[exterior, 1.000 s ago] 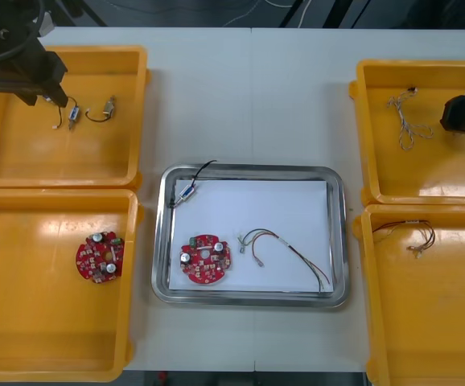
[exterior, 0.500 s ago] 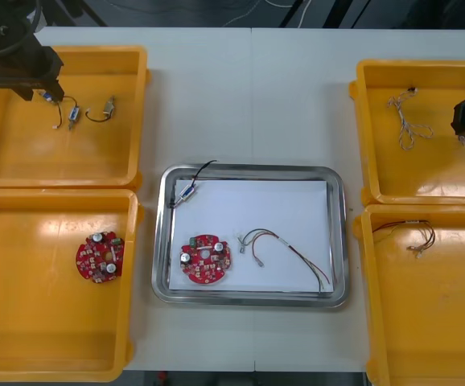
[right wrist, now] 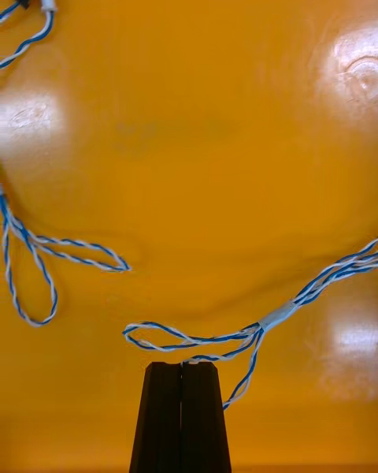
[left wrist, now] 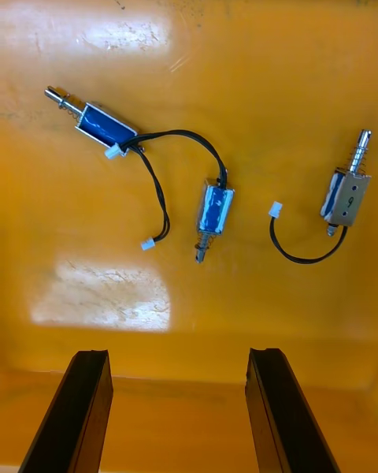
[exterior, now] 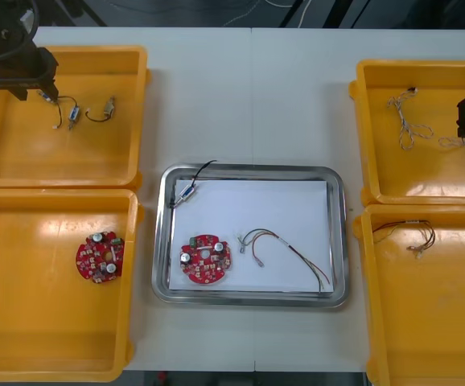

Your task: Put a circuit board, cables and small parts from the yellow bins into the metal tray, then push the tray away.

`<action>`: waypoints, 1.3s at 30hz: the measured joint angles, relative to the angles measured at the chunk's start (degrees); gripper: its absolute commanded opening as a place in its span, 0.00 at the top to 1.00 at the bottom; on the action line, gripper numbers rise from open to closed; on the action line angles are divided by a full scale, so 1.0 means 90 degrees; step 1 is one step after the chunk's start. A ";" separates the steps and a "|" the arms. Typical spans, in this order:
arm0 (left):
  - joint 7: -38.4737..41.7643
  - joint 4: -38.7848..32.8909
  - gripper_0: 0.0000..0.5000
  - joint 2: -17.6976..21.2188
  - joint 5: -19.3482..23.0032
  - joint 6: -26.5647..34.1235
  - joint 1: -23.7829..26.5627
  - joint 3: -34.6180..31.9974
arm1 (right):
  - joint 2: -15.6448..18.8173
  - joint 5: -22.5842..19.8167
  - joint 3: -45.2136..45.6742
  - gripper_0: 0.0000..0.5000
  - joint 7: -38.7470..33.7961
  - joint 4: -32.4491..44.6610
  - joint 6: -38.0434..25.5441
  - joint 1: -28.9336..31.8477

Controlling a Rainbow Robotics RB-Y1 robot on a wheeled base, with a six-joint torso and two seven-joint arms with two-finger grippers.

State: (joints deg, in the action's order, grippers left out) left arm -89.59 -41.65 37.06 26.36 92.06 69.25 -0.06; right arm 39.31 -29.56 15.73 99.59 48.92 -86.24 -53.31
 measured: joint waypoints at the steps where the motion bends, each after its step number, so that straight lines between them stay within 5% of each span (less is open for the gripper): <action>1: -0.0002 0.0062 0.00 -0.0005 -0.0016 -0.0058 0.0017 0.0023 | 0.0000 0.0000 0.0000 1.00 -0.0007 0.0099 -0.0132 0.0001; 11: -0.0122 0.0849 0.00 -0.0221 -0.0240 -0.0854 0.0218 0.0171 | 0.0000 -0.0066 -0.0005 1.00 -0.0813 0.2031 -0.0983 0.0664; 20: -0.0123 0.1138 0.00 -0.0474 -0.0394 -0.1287 0.0219 0.0178 | -0.0128 -0.0045 -0.0007 1.00 -0.1630 0.2956 -0.1228 0.1163; 31: -0.0130 0.1563 0.00 -0.0623 -0.0668 -0.1825 0.0220 0.0208 | -0.0781 0.0763 -0.0006 1.00 -0.1827 0.3310 -0.1130 0.1226; 39: -0.0133 0.1918 0.00 -0.0709 -0.0686 -0.2378 0.0220 0.0208 | -0.1066 0.0919 -0.0006 1.00 -0.1828 0.3315 -0.0863 0.1303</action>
State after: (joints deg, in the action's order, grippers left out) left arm -90.79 -24.38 30.67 20.19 70.65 71.24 1.81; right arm 29.71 -21.28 15.68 83.14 78.75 -94.00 -41.58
